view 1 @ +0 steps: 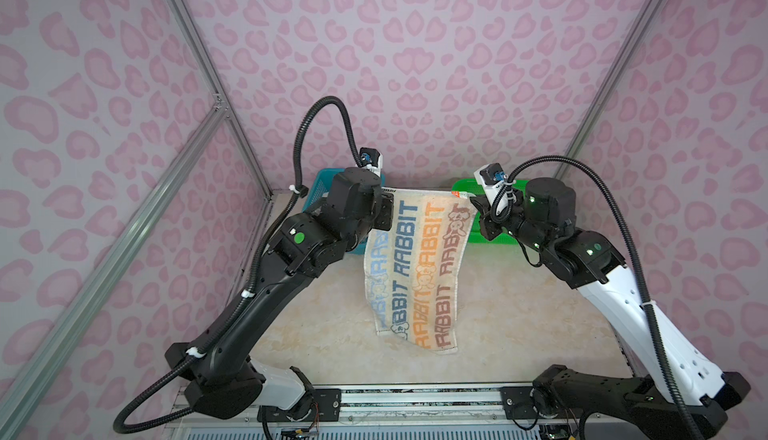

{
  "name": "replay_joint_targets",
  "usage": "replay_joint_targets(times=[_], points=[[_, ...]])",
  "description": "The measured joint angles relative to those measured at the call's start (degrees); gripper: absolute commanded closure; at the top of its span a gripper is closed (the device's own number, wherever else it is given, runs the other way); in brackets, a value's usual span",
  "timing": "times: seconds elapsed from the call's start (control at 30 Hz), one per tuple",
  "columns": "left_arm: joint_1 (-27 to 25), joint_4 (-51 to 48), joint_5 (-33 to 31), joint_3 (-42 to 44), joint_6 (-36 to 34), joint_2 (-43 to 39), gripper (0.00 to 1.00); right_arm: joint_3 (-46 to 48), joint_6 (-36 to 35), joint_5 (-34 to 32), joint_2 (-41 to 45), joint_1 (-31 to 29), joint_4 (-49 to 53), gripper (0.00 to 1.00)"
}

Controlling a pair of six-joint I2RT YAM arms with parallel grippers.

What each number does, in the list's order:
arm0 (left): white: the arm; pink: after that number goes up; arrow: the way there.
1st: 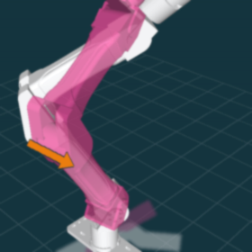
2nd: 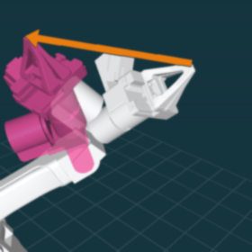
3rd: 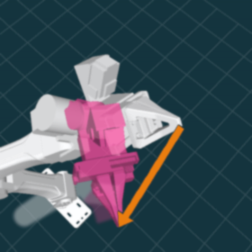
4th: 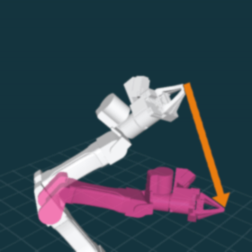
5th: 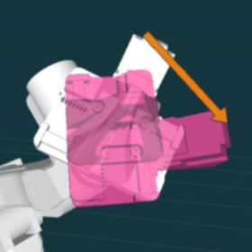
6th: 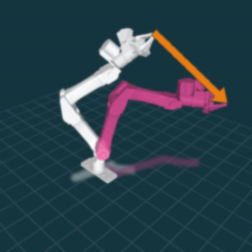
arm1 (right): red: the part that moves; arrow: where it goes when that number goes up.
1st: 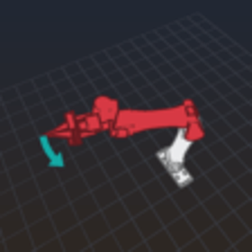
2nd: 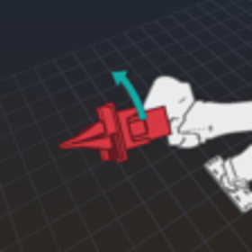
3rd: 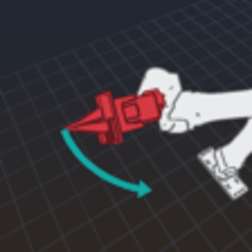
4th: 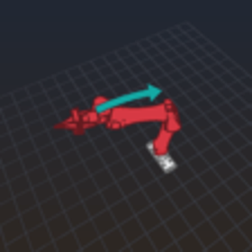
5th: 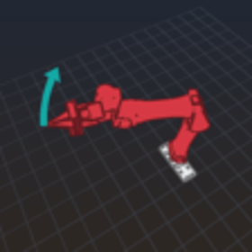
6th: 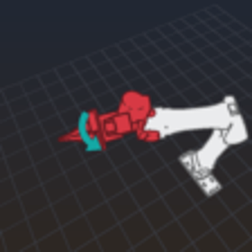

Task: Fold and stack the towels
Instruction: 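Lower the hanging towel flat onto the table with both grippers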

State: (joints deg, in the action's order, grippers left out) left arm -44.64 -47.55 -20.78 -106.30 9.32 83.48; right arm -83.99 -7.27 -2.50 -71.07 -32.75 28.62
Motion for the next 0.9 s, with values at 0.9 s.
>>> replay_joint_targets(times=[0.9], points=[[9.4,20.8,1.5,6.6,-2.9,28.3,0.98,12.4,2.1,3.0,-21.9,7.9,-20.1,1.00]])
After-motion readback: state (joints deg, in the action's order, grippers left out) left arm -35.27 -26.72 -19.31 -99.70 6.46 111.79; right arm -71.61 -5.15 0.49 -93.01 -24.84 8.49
